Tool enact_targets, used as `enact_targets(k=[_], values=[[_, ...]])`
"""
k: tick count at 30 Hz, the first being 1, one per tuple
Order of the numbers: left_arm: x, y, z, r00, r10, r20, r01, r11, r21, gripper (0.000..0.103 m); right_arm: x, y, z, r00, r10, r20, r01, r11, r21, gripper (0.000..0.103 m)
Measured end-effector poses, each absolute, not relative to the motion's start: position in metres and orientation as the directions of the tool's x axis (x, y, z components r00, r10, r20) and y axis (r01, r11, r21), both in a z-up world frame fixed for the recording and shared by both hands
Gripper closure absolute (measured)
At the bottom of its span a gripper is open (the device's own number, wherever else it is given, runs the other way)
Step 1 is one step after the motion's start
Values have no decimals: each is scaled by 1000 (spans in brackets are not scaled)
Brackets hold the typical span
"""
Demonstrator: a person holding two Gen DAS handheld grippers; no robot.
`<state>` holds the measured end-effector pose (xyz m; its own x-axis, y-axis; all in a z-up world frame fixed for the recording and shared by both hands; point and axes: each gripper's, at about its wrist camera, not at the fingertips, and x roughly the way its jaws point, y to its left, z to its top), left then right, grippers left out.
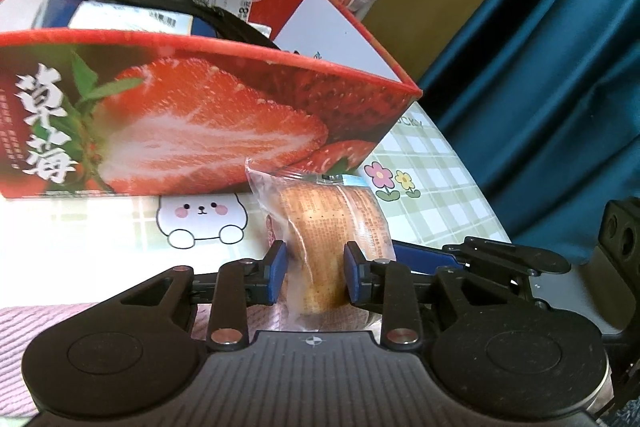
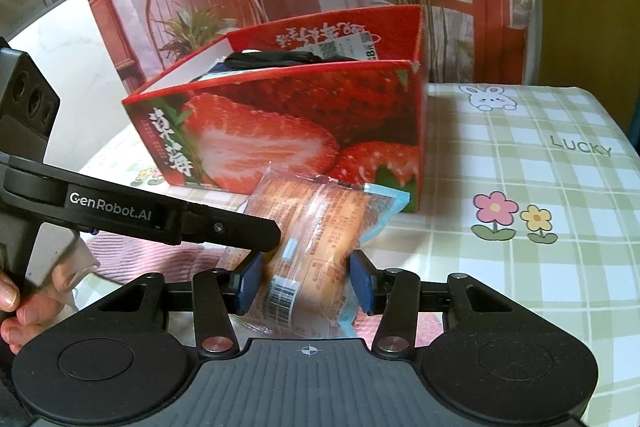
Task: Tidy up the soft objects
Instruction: 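Close both grippers on the bread packet and lift it, then carry the bread packet with both grippers over the red box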
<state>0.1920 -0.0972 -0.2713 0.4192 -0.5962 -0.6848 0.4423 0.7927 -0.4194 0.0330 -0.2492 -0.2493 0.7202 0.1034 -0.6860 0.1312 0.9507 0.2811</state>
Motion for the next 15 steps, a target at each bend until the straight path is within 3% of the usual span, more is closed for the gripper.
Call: enact_targets(k=[15], values=[[177, -80, -234, 504, -602, -619, 477, 792, -382, 71, 32, -232, -217, 766, 91, -637, 84, 968, 238, 59]])
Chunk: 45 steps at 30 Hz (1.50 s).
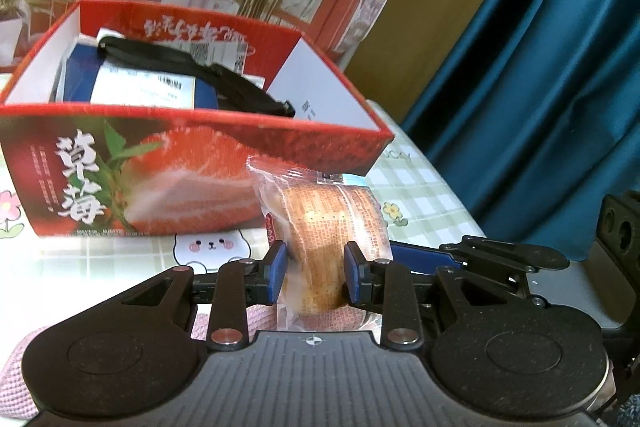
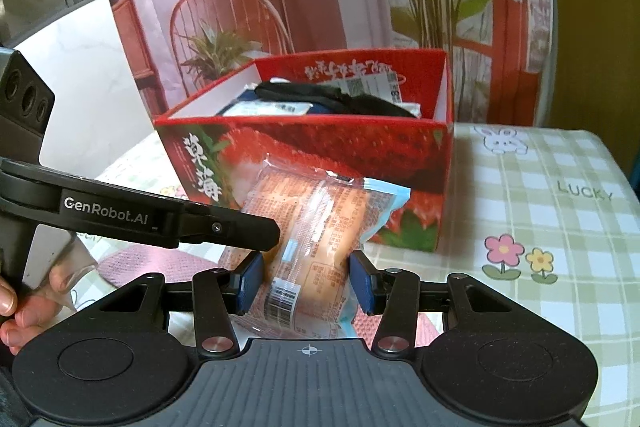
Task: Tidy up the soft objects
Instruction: 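Carry the bread packet with both grippers over the red box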
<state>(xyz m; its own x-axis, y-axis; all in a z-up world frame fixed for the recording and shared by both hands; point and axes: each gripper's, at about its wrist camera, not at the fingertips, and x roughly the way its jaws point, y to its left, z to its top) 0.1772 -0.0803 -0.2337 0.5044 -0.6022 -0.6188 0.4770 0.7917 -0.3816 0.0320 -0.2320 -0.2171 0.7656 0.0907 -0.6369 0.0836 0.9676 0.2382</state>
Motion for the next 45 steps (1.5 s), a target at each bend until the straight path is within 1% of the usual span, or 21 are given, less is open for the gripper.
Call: enact_targets(k=[13, 27, 32, 38, 40, 45], values=[[167, -68, -193, 566, -632, -529, 520, 772, -365, 71, 30, -224, -180, 817, 72, -573, 44, 981, 187, 59], [181, -69, -169, 600, -640, -480, 555, 765, -325, 71, 48, -226, -154, 850, 52, -524, 11, 993, 117, 59], [201, -76, -164, 599, -641, -480, 561, 764, -321, 71, 60, -234, -149, 857, 42, -513, 12, 995, 101, 60], [244, -78, -159, 580, -674, -458, 536, 739, -408, 71, 88, -251, -144, 861, 23, -507, 16, 997, 73, 60], [258, -81, -158, 580, -678, -452, 537, 735, -413, 71, 99, -259, -144, 864, 19, -503, 20, 997, 72, 60], [289, -94, -166, 573, -659, -488, 529, 752, -394, 71, 132, -279, -147, 851, 8, -525, 40, 996, 80, 61]])
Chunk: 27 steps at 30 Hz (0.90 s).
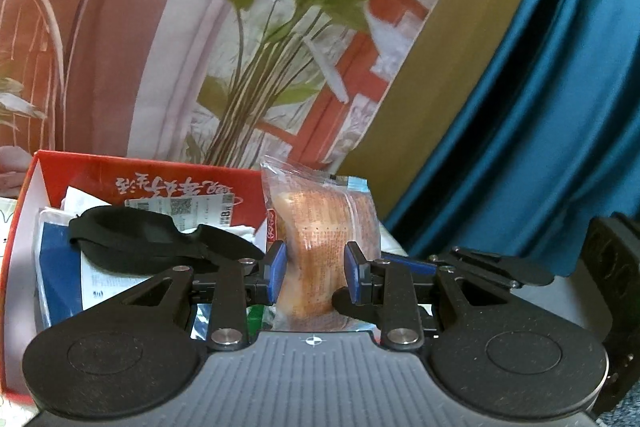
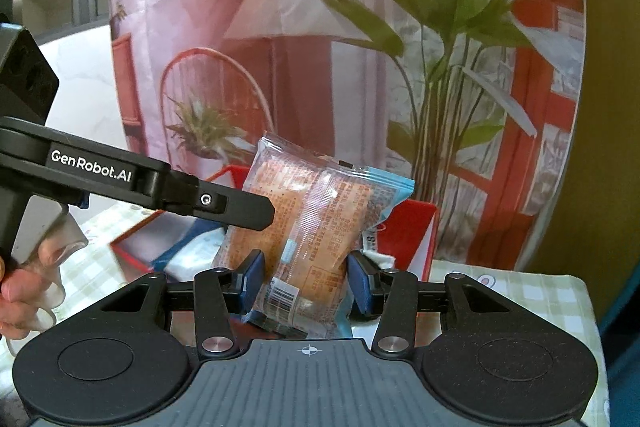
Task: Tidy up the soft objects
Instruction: 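Carry the bread packet with both grippers over the red box, then lower the bread packet into the box and open both grippers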
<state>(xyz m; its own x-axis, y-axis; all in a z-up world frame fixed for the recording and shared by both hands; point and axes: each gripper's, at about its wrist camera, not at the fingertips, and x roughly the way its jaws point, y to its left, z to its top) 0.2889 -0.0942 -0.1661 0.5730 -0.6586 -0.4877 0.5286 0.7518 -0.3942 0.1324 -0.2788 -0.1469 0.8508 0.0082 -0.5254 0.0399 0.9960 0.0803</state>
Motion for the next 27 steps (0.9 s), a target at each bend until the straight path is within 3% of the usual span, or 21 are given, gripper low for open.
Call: enact_targets(k=[8, 17, 19, 23, 27], values=[[318, -100, -207, 497, -627, -600, 475, 775, -416, 71, 172, -291, -177, 769, -4, -639, 73, 994, 81, 65], [326, -103, -216, 488, -603, -631, 472, 791, -391, 71, 186, -290, -199, 713, -12, -701, 101, 991, 87, 67], [325, -104, -215, 490, -600, -633, 475, 792, -384, 67, 188, -290, -200, 711, -22, -703, 110, 991, 81, 67], [321, -102, -210, 515, -580, -631, 471, 807, -356, 47, 185, -287, -196, 721, -87, -687, 146, 989, 28, 65], [312, -98, -199, 543, -559, -626, 474, 820, -321, 38, 176, -285, -190, 736, -136, -664, 188, 982, 7, 50]])
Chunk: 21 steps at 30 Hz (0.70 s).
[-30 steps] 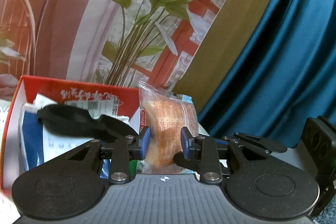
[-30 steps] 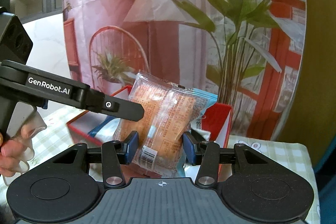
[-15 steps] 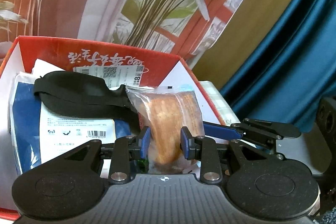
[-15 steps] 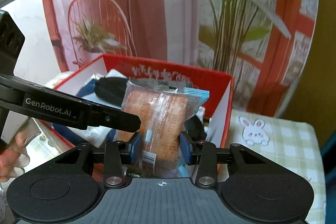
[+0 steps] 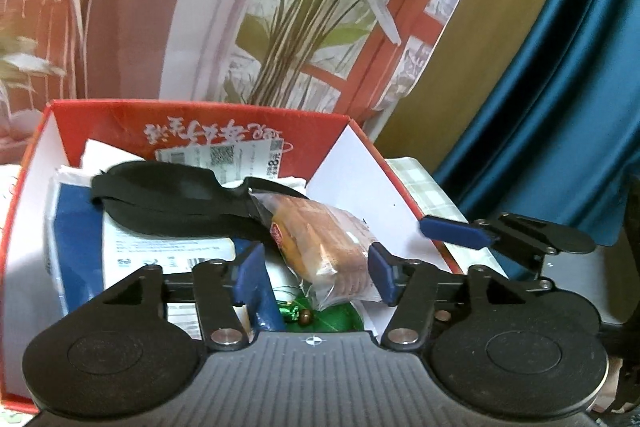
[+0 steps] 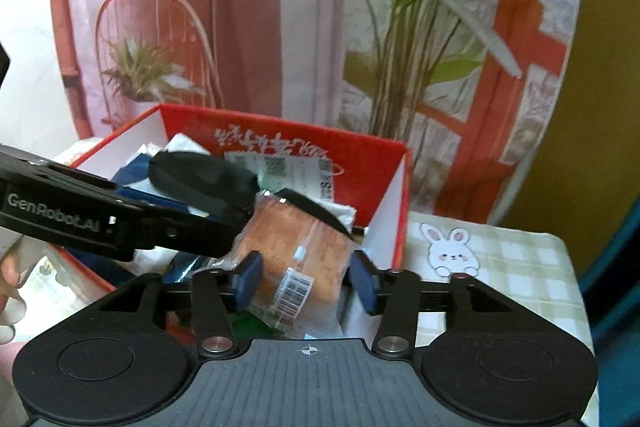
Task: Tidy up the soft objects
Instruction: 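Lower the bread packet into the box and open both grippers, then move both grippers to the pink knit cloth and close on it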
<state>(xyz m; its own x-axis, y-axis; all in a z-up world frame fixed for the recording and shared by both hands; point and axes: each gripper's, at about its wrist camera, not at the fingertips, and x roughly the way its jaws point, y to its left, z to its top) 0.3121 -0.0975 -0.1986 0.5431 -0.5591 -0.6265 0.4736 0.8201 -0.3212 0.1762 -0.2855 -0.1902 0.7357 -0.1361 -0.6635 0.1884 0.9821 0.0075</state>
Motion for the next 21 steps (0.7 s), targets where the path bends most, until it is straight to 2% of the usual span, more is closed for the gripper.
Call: enact_targets(k=[5, 7, 9, 16, 21], values=[[295, -93, -183, 593, -512, -621, 473, 846, -246, 18, 158, -281, -178, 771, -153, -618, 215, 976, 27, 26], [285, -87, -176, 619, -490, -614, 468, 858, -213, 11, 148, -277, -173, 790, -154, -594, 224, 974, 44, 7], [273, -78, -170, 647, -465, -604, 455, 871, -184, 6, 138, -273, -169, 808, -156, -568, 222, 974, 49, 1], [230, -49, -168, 696, -373, -613, 392, 913, -111, 1, 106, -247, -170, 811, -186, -554, 244, 969, 32, 1], [205, -32, -186, 692, -307, -653, 348, 935, -71, 0, 83, -233, -181, 816, -166, -553, 244, 967, 70, 1]])
